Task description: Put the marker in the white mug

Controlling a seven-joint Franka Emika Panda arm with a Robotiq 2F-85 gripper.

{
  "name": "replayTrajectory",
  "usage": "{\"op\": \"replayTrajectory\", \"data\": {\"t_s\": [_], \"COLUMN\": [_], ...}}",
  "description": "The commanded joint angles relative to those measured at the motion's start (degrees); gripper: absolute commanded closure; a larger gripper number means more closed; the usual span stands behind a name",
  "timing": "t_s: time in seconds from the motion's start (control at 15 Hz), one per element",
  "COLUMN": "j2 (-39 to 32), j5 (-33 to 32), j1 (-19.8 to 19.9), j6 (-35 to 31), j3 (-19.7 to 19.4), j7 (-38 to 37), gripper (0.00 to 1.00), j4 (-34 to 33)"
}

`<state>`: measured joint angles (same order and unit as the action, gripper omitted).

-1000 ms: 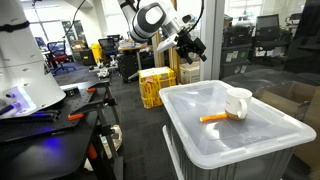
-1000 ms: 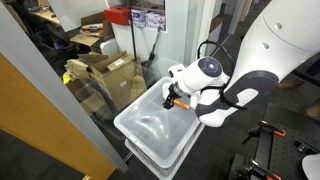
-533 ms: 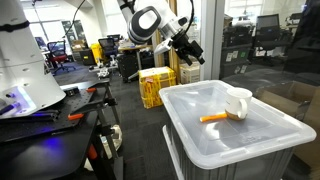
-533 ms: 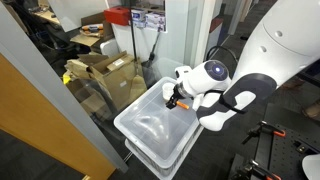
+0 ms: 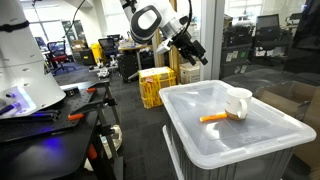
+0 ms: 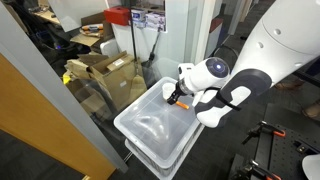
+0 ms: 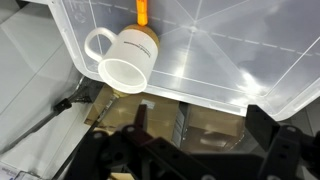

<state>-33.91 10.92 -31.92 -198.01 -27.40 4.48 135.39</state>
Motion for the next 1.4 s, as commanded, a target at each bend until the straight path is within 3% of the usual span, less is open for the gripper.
{"op": "replayTrajectory", "data": {"t_s": [0.0, 0.47, 0.87, 1.33], "j2": [1.59, -0.31, -2.42, -5.46], "j5": [1.52, -0.76, -4.7, -5.2], "j1": [2.87, 12.14, 21.91, 26.51], "j6": [0.0, 0.0, 0.17, 0.19], "j3": [1.5, 6.26, 14.22, 17.29], "j7": [0.9, 0.6, -0.31, -1.17], "gripper": [0.0, 0.0, 0.0, 0.0], "j4": [0.23, -4.02, -5.45, -5.58]}}
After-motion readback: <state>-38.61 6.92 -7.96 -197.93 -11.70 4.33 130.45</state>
